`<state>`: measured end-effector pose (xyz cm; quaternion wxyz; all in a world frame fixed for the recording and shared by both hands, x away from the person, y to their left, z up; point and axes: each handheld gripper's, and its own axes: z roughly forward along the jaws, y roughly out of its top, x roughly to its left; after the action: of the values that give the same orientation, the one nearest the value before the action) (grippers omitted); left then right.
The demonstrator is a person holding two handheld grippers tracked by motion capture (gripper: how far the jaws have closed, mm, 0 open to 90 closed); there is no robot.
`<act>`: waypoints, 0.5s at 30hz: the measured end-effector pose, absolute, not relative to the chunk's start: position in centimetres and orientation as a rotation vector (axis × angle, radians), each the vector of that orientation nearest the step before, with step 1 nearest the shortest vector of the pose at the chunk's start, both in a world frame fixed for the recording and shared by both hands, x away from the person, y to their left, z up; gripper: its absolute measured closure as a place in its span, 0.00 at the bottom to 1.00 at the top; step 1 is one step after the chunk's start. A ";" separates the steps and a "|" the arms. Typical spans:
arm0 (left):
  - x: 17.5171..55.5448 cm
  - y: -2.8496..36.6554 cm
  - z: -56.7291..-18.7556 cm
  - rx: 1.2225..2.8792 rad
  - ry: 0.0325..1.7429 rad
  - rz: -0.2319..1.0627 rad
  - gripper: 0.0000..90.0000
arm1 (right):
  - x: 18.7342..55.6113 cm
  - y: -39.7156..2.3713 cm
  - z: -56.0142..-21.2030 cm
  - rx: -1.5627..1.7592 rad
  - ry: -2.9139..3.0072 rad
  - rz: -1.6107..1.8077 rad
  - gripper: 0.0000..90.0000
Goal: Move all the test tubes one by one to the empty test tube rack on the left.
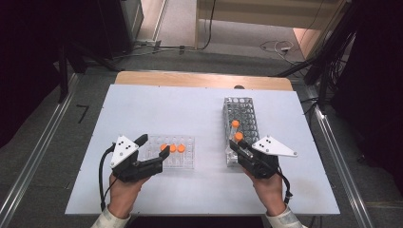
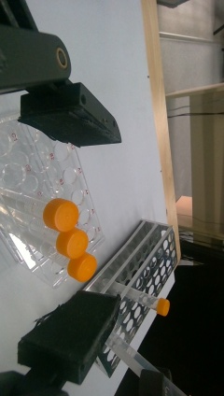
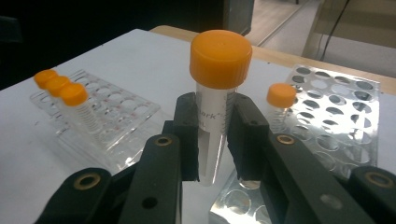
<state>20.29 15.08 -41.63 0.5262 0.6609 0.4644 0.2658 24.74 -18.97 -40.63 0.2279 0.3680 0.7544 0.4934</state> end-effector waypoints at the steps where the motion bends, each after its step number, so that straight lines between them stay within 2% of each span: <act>1: 20.2 15.1 -41.6 1.582 1.110 0.634 0.20 | 24.6 -18.9 -40.6 1.011 2.087 1.365 0.80; 15: 19.7 14.4 -41.2 1.584 1.081 0.621 0.21 | 23.4 -17.3 -41.7 0.945 2.207 1.373 0.80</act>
<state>19.66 14.40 -41.25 0.5335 0.6647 0.4535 0.2606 23.36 -17.34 -41.75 0.1867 0.3357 0.7840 0.4876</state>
